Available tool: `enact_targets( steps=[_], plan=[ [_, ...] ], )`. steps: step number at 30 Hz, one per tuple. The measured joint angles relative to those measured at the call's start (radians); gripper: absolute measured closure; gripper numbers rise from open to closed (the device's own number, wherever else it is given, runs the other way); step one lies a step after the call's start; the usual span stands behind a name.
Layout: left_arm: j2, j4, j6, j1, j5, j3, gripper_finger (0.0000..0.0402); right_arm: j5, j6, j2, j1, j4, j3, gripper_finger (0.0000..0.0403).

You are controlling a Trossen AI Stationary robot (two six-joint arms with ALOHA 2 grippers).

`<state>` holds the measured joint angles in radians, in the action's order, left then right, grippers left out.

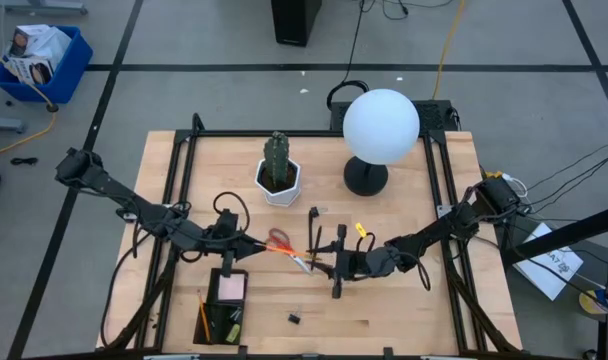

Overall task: Pick and place office supplies into organizer
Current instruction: Put the pencil in the desk organizer

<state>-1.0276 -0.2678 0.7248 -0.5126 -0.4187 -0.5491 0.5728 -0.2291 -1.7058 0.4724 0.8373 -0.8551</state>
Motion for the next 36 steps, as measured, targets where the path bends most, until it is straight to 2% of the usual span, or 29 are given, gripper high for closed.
enact_targets(
  steps=[5,10,14,17,22,25,29,36],
  plan=[
    [0.019,-0.007,0.029,-0.026,0.018,0.0,0.038,0.001,-0.008,0.001,0.061,0.004,0.0,0.0252],
    [0.064,-0.004,0.064,-0.05,0.083,0.0,0.0376,0.015,-0.044,0.001,0.133,0.005,0.0,0.0238],
    [0.13,0.01,0.075,-0.053,0.151,0.0,0.0379,0.116,-0.048,0.001,0.19,0.012,0.0,0.024],
    [0.18,0.045,0.074,-0.064,0.163,-0.002,0.0379,0.187,-0.057,0.001,0.226,0.012,0.0,0.0244],
    [0.219,0.223,0.064,-0.099,0.144,-0.087,0.0379,0.262,-0.072,0.001,0.266,0.012,0.0,0.0244],
    [0.211,0.419,0.064,-0.127,0.127,-0.19,0.0379,0.295,-0.073,0.001,0.279,0.011,0.0,0.0243],
    [0.183,0.645,0.064,-0.167,0.125,-0.325,0.0379,0.296,-0.072,0.001,0.282,0.008,0.0,0.0247],
    [0.136,0.917,0.144,-0.263,0.134,-0.546,0.0379,0.296,-0.072,0.001,0.282,0.004,0.0,0.0248]
  ],
)
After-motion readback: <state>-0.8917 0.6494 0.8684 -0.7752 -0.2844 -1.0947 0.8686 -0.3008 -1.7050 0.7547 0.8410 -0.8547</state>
